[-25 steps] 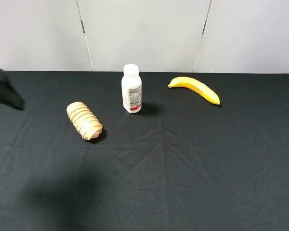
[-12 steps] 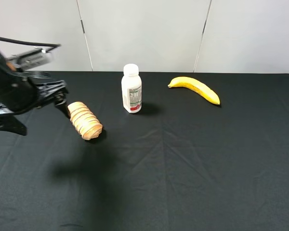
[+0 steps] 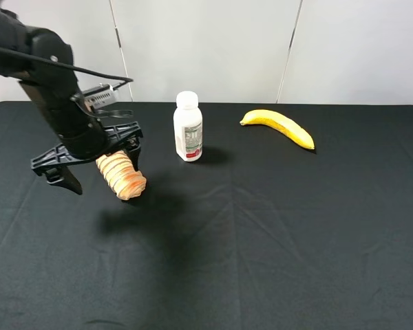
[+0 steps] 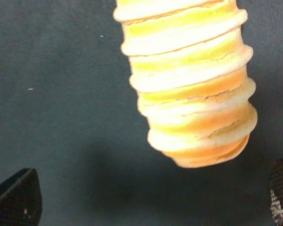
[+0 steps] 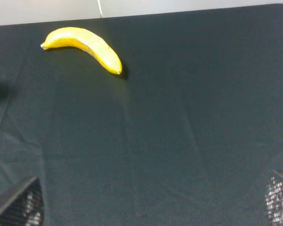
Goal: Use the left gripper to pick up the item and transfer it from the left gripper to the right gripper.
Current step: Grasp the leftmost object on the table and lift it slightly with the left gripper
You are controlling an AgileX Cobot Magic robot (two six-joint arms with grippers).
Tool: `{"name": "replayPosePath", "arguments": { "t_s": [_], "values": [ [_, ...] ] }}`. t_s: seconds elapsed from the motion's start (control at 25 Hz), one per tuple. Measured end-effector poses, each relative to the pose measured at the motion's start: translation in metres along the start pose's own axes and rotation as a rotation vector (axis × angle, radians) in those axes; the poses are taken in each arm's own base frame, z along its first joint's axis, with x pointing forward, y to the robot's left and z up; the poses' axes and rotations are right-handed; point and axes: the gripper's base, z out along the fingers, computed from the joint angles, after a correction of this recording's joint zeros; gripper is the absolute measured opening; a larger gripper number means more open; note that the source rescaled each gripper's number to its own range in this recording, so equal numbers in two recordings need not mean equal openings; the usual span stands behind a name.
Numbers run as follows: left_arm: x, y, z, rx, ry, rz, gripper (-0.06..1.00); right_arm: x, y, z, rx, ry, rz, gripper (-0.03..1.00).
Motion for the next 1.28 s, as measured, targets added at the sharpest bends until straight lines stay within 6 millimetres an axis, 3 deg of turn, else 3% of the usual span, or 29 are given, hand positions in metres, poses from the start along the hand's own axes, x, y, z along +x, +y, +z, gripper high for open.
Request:
{"name": "replayPosePath", "arguments": {
  "t_s": [1.0, 1.28],
  "values": [
    [-0.013, -0.033, 0.055, -0.021, 0.011, -0.137, 0.9, 0.0, 0.001, 0.0, -0.007, 0.0, 0.004, 1.0],
    [-0.01, -0.033, 0.056, -0.028, 0.02, -0.144, 0.75, 0.0, 0.001, 0.0, -0.007, -0.001, 0.004, 1.0]
  ]
}}
